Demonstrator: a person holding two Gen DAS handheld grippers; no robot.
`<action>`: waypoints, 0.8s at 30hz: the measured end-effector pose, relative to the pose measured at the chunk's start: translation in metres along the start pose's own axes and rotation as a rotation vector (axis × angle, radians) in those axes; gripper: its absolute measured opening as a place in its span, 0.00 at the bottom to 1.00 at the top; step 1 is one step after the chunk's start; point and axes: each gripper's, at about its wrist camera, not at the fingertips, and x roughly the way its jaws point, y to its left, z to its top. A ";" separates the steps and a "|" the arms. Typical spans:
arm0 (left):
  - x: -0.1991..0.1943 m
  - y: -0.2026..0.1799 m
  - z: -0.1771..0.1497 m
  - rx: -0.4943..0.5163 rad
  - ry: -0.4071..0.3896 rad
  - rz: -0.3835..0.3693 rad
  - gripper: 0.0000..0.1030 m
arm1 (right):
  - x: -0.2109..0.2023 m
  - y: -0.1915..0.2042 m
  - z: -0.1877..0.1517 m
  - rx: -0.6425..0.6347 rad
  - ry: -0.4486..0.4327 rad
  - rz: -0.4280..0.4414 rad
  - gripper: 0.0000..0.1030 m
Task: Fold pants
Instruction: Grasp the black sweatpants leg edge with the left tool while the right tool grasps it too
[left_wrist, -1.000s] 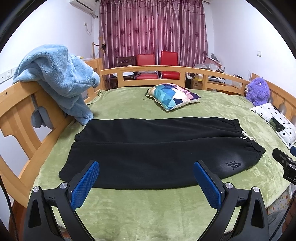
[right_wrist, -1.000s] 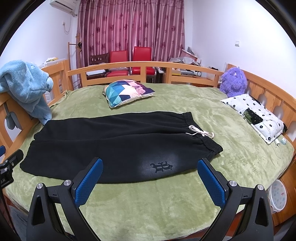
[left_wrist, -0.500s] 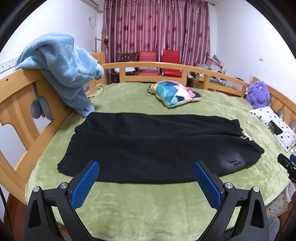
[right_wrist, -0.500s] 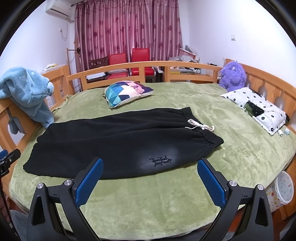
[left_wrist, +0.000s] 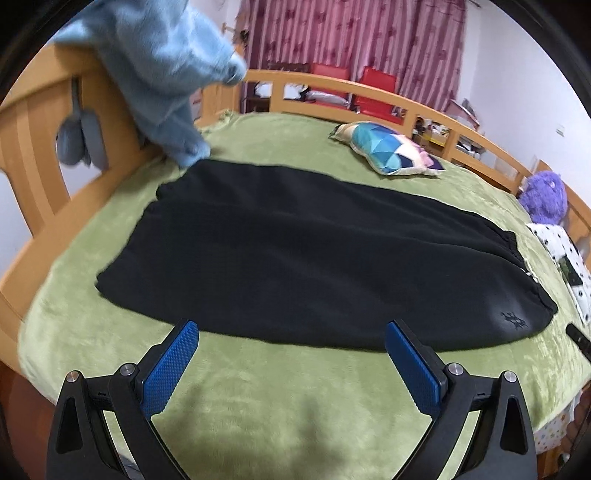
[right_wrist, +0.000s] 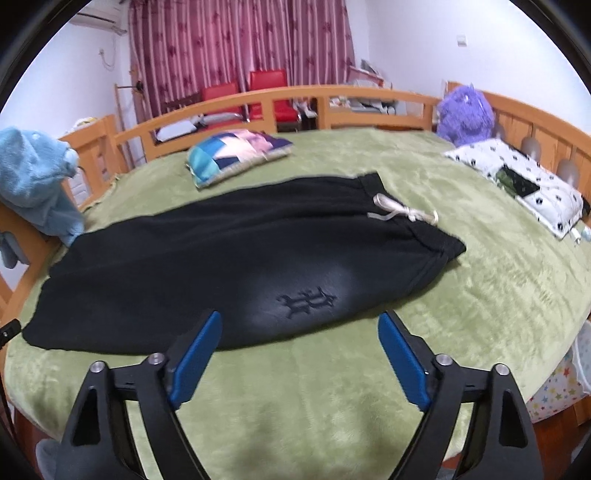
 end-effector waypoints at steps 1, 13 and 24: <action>0.008 0.004 -0.001 -0.010 0.012 0.000 0.98 | 0.010 -0.005 -0.003 0.009 0.012 0.000 0.82; 0.104 0.058 -0.010 -0.209 0.141 0.016 0.85 | 0.113 -0.057 -0.017 0.179 0.127 -0.014 0.82; 0.128 0.070 0.013 -0.256 0.146 0.040 0.12 | 0.166 -0.038 -0.001 0.143 0.192 0.043 0.18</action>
